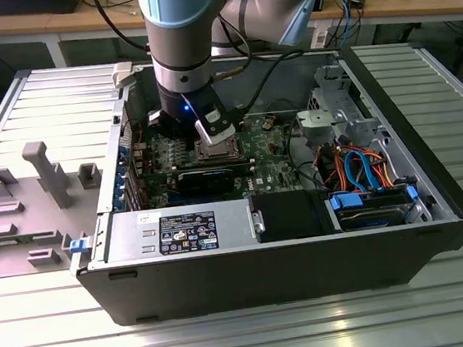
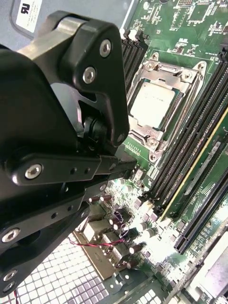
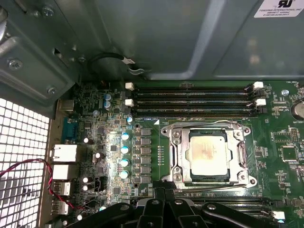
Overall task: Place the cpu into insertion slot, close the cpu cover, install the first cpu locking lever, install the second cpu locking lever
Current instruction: 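Install the second cpu locking lever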
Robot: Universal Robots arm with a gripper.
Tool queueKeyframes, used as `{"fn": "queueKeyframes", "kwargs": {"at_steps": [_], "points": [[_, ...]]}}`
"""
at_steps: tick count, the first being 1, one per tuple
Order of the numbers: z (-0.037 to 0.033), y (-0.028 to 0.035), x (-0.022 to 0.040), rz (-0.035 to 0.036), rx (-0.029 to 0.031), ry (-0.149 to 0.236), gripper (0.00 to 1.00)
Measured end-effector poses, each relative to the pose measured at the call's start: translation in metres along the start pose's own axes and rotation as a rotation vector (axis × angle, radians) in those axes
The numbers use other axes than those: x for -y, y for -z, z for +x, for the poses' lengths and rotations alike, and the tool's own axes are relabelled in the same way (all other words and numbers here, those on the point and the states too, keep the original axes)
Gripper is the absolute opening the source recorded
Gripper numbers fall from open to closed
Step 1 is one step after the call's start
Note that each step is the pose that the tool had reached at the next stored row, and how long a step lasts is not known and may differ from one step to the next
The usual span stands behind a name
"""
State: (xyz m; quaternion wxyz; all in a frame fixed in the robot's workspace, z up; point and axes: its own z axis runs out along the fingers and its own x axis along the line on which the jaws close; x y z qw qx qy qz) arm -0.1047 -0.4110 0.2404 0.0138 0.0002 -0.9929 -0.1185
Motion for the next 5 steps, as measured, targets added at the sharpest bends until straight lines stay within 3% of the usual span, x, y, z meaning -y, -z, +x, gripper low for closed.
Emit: {"fn": "queueKeyframes", "kwargs": {"at_steps": [5], "points": [[0.0, 0.0, 0.0, -0.0003, 0.0, 0.0, 0.11]]}}
